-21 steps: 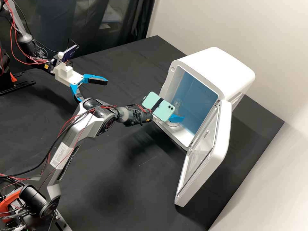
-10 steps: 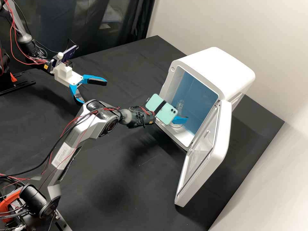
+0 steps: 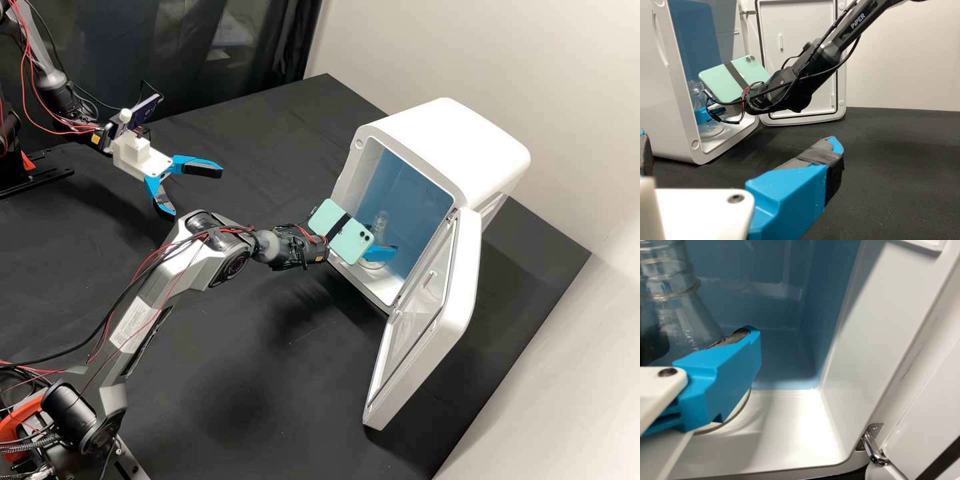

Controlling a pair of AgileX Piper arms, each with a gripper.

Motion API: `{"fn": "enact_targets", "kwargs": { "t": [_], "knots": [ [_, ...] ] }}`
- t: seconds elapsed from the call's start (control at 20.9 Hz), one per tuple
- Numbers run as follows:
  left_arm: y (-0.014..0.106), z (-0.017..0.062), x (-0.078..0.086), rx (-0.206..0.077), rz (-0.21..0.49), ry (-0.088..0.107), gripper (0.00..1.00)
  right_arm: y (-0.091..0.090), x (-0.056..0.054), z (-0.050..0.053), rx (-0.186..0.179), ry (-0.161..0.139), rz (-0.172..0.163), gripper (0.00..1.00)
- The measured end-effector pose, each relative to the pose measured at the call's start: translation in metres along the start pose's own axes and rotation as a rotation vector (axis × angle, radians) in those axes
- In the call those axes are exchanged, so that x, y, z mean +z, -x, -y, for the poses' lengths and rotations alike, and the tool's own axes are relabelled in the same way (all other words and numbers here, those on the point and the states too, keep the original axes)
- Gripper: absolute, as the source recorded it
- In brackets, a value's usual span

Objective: Place the flask in the incubator

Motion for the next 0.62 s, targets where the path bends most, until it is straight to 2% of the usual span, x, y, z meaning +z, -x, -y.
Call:
{"fn": "enact_targets", "kwargs": {
  "t": [0.05, 0.1, 0.29, 0.43, 0.62],
  "knots": [
    [0.0000, 0.0000, 0.0000, 0.000, 0.000, 0.000, 1.00, 0.0000, 0.0000, 0.0000, 0.000, 0.000, 0.000, 0.00],
    [0.0000, 0.0000, 0.0000, 0.000, 0.000, 0.000, 1.00, 0.0000, 0.0000, 0.0000, 0.000, 0.000, 0.000, 1.00],
    [0.0000, 0.0000, 0.0000, 0.000, 0.000, 0.000, 1.00, 0.0000, 0.0001, 0.0000, 0.000, 0.001, 0.001, 1.00],
    [0.0000, 0.0000, 0.0000, 0.000, 0.000, 0.000, 1.00, -0.0004, 0.0014, 0.0003, 0.000, 0.019, 0.007, 1.00],
    [0.0000, 0.0000, 0.0000, 0.000, 0.000, 0.000, 1.00, -0.0023, 0.0058, 0.0041, -0.014, 0.024, 0.017, 1.00]
  ]
}}
